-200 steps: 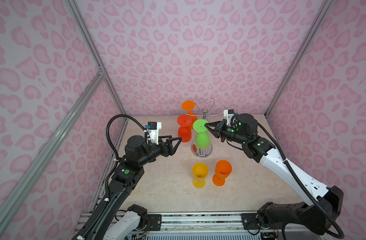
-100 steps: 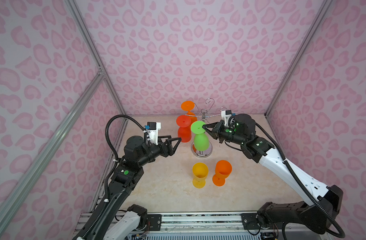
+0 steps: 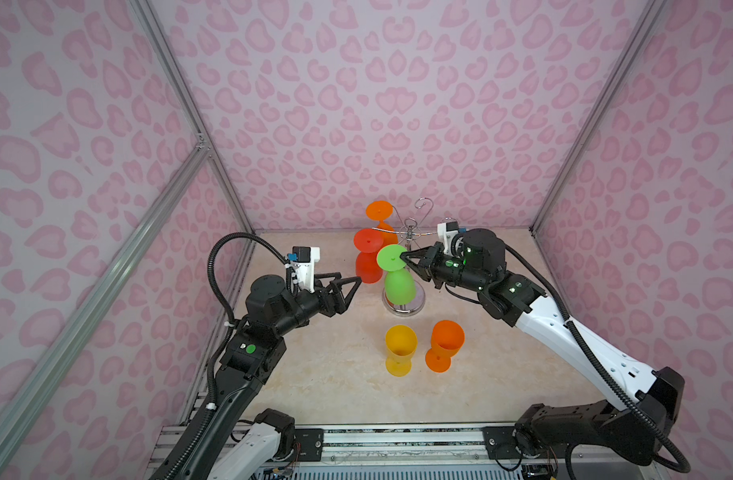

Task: Take the wine glass off the wine glass rack
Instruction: 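Close the right gripper on the green glass foot rim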

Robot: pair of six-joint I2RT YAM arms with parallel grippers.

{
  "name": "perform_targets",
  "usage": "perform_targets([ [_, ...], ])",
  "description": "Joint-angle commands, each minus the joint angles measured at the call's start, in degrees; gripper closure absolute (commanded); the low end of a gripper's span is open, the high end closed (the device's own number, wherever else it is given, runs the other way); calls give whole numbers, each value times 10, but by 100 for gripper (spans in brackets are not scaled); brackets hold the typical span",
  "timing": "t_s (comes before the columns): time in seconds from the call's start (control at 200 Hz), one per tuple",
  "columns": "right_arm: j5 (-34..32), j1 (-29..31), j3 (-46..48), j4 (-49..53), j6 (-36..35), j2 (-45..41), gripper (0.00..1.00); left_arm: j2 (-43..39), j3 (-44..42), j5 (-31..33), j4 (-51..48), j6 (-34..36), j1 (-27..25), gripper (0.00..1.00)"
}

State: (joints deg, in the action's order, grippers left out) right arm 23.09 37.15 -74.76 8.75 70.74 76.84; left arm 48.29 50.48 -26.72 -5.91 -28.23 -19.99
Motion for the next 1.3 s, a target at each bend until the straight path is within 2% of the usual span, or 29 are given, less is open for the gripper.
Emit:
perform_targets([
  [0.0, -15, 1, -1, 2, -11, -3, 100, -2, -3, -2, 10, 9, 1, 19],
  [1.295, -32, 29, -34, 17, -28, 12, 100, -14, -17, -4, 10, 10, 5, 19],
])
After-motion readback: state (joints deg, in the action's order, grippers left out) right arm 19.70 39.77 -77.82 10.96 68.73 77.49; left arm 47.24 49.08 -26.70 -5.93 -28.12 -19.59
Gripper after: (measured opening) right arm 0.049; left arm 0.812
